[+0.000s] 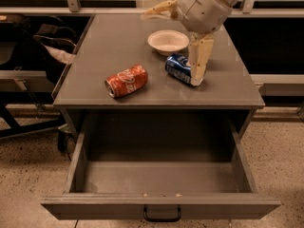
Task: Place coke can into top drawer
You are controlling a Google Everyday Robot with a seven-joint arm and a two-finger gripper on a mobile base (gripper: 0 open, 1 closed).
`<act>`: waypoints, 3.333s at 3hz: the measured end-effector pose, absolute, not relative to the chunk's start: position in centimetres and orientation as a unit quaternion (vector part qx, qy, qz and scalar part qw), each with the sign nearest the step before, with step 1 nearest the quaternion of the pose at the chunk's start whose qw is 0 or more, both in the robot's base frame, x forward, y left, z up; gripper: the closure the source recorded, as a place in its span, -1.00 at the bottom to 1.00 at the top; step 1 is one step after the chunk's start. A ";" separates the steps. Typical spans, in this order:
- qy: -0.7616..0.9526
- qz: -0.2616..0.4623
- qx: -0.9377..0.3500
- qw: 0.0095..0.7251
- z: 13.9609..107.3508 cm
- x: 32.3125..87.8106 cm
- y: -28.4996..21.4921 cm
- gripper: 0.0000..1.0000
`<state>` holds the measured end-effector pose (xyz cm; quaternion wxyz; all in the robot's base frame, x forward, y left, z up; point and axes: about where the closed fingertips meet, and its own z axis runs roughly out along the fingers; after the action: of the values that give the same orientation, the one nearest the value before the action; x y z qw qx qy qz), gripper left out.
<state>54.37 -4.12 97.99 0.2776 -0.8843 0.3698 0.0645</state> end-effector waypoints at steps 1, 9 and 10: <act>0.364 0.070 -0.885 0.281 97.3 56.3 -2.9 -1.00; 0.407 0.142 -0.870 0.239 90.0 61.7 4.7 -1.00; 0.412 0.143 -0.866 0.245 89.7 61.9 4.8 -1.00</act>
Offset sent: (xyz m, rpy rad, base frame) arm 0.0522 0.0304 -0.0304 -0.0175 0.0670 -0.0059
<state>61.90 4.78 89.74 0.2447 -0.8660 0.4118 0.1434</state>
